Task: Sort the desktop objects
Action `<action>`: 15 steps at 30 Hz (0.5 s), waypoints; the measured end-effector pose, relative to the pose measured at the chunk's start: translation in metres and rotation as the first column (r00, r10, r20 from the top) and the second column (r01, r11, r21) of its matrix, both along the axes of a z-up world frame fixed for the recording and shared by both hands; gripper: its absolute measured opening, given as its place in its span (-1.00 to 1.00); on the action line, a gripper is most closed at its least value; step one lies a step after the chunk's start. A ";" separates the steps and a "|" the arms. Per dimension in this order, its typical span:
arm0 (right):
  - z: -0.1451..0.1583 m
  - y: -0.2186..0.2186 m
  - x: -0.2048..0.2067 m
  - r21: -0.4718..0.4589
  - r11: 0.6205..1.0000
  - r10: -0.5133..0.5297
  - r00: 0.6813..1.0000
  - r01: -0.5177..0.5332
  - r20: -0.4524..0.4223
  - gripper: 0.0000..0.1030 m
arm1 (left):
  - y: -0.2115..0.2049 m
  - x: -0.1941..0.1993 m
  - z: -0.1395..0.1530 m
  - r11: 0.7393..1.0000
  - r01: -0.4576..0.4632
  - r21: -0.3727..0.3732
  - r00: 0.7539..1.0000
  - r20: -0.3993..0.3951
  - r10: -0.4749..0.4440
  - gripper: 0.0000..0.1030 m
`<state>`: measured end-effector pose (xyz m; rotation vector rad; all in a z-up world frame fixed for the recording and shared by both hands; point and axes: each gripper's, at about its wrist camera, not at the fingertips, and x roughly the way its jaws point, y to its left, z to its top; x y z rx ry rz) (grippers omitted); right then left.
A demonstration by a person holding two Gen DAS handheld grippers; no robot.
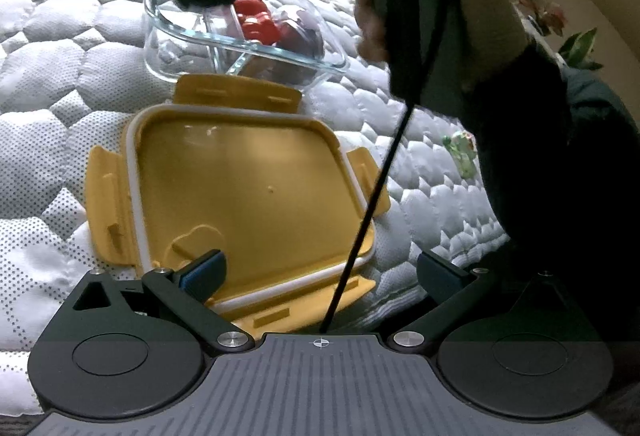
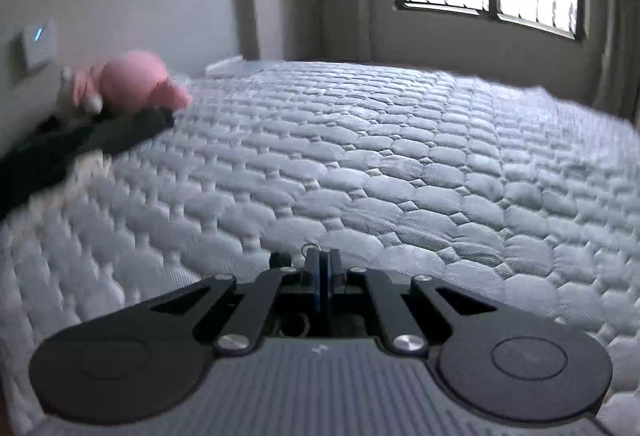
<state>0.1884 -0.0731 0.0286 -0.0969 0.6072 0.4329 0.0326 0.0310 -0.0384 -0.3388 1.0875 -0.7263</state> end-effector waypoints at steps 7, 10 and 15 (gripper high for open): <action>-0.009 -0.014 -0.058 -0.080 0.990 0.105 0.987 -0.115 -0.121 -0.85 | -0.002 0.001 -0.002 0.999 0.016 -0.029 1.000 -0.008 -0.016 1.00; 0.004 -0.026 -0.065 -0.052 0.991 0.111 0.975 -0.123 -0.193 -0.38 | -0.010 -0.003 0.002 0.998 0.055 -0.025 0.998 0.015 -0.055 1.00; 0.025 -0.042 -0.042 0.073 0.997 0.039 0.971 -0.023 -0.236 0.12 | -0.018 -0.013 0.010 0.996 0.094 -0.010 0.994 0.062 -0.093 1.00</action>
